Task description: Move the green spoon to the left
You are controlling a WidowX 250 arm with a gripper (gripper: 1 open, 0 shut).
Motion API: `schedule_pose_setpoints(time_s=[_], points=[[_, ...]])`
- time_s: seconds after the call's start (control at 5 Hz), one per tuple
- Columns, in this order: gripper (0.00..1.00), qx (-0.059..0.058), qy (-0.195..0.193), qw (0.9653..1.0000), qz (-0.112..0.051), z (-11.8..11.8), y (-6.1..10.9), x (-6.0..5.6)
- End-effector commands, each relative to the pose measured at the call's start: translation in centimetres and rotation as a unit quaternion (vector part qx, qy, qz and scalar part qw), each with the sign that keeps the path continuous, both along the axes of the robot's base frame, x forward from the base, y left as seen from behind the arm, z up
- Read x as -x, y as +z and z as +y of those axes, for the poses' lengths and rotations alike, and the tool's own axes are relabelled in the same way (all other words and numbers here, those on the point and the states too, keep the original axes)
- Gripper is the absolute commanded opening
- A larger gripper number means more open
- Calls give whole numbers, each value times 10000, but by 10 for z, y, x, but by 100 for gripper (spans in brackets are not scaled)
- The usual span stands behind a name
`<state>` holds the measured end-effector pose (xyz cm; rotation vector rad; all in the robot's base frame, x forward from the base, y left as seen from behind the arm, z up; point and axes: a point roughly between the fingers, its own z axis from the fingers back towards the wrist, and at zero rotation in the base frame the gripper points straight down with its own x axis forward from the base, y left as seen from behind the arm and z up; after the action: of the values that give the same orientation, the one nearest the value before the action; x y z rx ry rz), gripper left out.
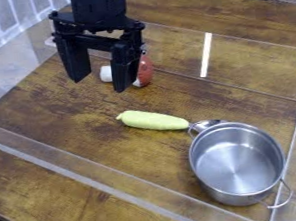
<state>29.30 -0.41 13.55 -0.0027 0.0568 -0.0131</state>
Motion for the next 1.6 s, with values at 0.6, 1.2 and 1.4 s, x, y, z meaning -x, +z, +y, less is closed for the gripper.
schedule_pose_setpoints(time_s=[0.6, 1.2, 1.4], points=[[100, -271, -4400, 8976, 39, -51, -60, -31], [100, -366, -5508, 8337, -128, -12, -59, -42], [100, -459, -5586, 8279, -227, 5, -56, -43]])
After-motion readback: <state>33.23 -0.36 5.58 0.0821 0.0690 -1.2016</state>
